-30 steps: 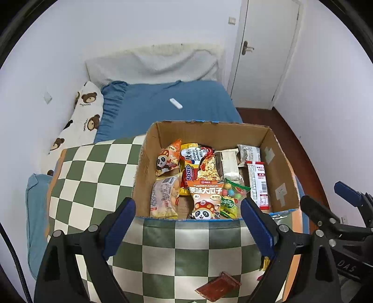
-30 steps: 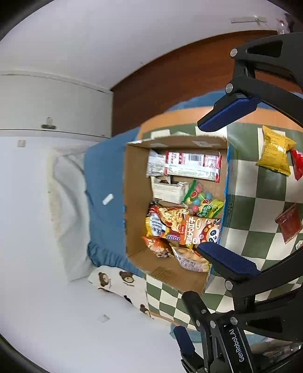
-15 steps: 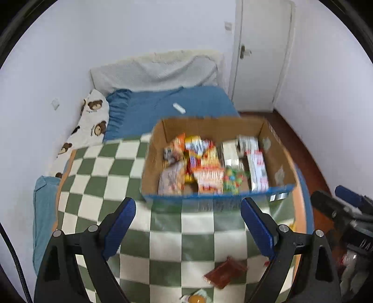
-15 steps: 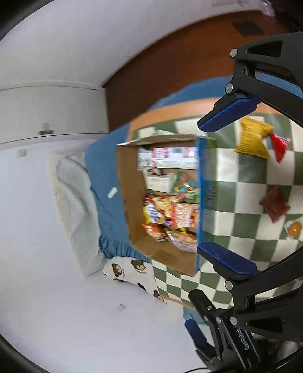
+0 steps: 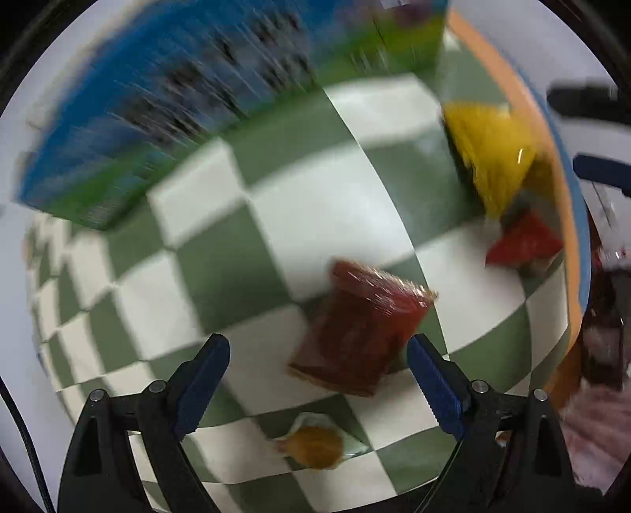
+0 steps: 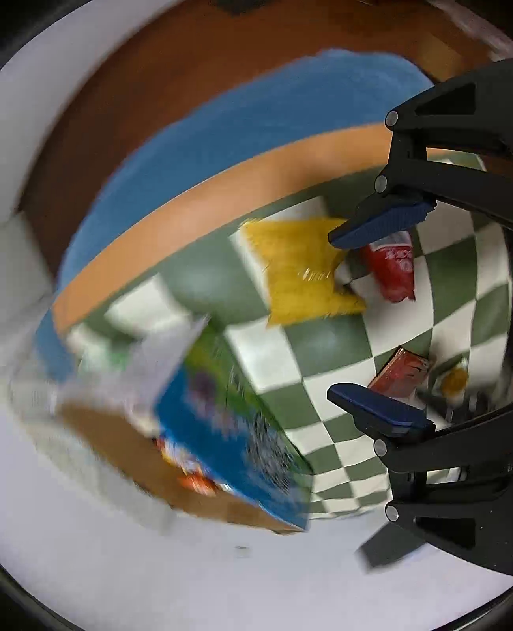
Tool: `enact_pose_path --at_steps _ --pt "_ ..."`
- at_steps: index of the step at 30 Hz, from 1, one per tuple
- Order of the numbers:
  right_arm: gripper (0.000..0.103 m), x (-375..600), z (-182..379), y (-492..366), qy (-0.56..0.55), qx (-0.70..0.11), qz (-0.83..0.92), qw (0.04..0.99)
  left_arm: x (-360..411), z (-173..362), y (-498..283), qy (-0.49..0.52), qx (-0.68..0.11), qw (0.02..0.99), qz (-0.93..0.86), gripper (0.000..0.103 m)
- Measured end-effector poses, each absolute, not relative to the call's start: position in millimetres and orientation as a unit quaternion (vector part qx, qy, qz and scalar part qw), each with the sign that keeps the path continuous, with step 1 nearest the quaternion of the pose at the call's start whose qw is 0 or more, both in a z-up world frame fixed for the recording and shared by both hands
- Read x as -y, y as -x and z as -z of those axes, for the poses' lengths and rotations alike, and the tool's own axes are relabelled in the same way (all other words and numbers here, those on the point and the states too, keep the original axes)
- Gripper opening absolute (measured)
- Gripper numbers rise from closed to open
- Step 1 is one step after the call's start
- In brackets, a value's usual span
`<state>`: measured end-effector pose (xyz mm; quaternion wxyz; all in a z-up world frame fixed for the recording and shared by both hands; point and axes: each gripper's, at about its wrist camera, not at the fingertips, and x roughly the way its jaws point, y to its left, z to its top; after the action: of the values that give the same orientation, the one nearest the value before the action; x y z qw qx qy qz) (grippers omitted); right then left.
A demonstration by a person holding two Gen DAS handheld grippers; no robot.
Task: Organize snacks
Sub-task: 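Grasp the red sauce packet with left tool while right tool grasps yellow chip bag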
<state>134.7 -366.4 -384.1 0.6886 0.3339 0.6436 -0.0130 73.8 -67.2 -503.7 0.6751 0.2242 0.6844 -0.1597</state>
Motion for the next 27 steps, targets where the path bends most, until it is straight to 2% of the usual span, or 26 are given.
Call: enact_pose_path --at_steps 3,5,8,16,22,27 --pt "0.073 376.1 412.8 -132.2 -0.377 -0.658 0.023 0.651 70.0 523.0 -76.2 -0.206 -0.706 0.659 0.158 0.09" --pt "0.073 377.3 424.7 -133.3 -0.385 -0.664 0.03 0.64 67.8 525.7 -81.1 -0.185 -0.711 0.661 0.151 0.073" --pt "0.073 377.4 435.0 -142.8 -0.378 -0.666 0.04 0.641 60.2 524.4 -91.1 -0.156 -0.716 0.667 0.134 0.062" --pt "0.075 359.5 419.8 -182.7 -0.271 -0.68 0.024 0.681 22.7 517.5 -113.4 -0.074 -0.722 0.684 0.07 0.059" --pt "0.076 350.2 444.4 -184.8 -0.288 -0.705 0.018 0.647 3.2 523.7 -107.8 -0.015 -0.735 0.676 0.05 0.059" --pt "0.076 282.8 428.4 -211.8 -0.214 -0.703 -0.098 0.671 0.0 527.1 -101.1 0.001 -0.738 0.674 0.045 0.059"
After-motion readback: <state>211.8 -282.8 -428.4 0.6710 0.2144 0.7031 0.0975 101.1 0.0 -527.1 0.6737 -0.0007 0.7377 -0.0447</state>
